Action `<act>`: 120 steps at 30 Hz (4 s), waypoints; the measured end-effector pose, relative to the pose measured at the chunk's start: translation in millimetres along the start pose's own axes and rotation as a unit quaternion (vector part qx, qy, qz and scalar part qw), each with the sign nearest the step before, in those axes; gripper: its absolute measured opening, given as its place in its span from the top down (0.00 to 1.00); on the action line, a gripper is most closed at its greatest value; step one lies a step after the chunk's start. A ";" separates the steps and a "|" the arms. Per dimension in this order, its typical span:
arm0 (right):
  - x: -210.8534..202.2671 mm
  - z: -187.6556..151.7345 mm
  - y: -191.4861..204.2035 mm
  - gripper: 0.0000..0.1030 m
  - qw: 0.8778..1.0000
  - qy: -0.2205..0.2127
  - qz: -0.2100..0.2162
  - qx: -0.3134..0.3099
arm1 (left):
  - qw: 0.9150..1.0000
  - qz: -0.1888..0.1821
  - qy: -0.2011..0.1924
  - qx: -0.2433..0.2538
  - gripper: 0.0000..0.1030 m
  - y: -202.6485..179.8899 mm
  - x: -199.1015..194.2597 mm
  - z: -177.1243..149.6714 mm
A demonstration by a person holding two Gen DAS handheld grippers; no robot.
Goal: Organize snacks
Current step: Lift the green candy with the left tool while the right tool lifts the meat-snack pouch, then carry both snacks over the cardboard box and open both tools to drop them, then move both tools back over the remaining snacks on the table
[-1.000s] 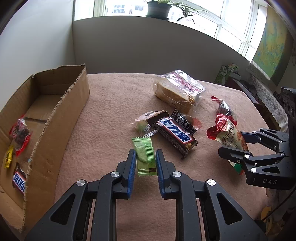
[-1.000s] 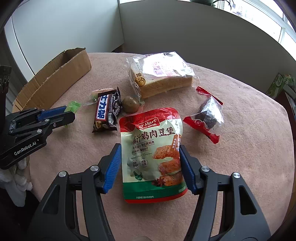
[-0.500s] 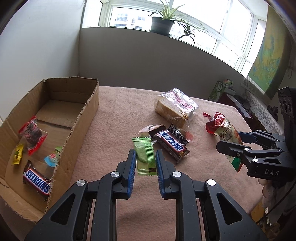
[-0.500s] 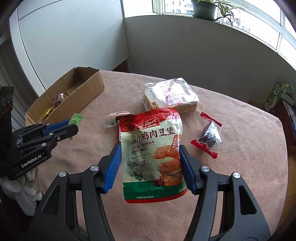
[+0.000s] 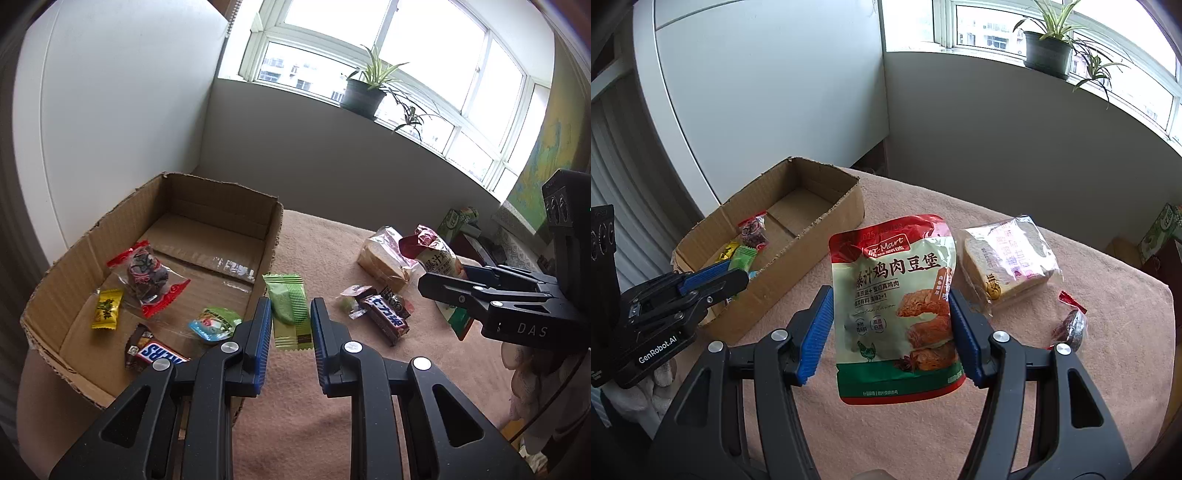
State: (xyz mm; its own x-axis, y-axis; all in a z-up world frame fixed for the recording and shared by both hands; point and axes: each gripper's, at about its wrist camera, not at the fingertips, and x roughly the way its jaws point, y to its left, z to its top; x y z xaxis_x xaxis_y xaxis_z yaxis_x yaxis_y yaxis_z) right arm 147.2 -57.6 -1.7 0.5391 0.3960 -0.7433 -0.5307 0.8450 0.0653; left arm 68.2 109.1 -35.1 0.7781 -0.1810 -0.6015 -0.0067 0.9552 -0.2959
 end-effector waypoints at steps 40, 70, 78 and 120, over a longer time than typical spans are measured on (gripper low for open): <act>42.1 53.4 67.5 0.04 0.999 -0.034 0.009 0.031 | 0.998 0.055 -0.026 -0.030 0.35 60.3 -14.1 -1.9; -107.5 -158.5 -77.4 0.04 0.971 -0.050 -0.208 0.103 | 0.998 0.000 0.002 0.056 0.36 -95.1 42.2 -18.4; -107.7 -150.5 -97.4 0.04 0.974 -0.045 -0.187 0.117 | 0.996 -0.009 0.018 0.091 0.36 -143.0 63.4 -15.1; 3.6 -78.5 -232.2 0.04 0.962 0.027 -0.060 0.264 | 0.991 -0.061 0.122 0.016 0.38 -104.9 109.4 -11.4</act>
State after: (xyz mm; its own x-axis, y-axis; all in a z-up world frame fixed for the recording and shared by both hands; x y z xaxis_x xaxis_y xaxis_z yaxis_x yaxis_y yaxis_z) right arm 221.1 -280.6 -71.8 0.5334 0.2765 -0.7994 -0.0528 0.9541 0.2948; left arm 146.9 -13.6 -78.3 0.5967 -0.3423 -0.7258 0.1002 0.9292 -0.3558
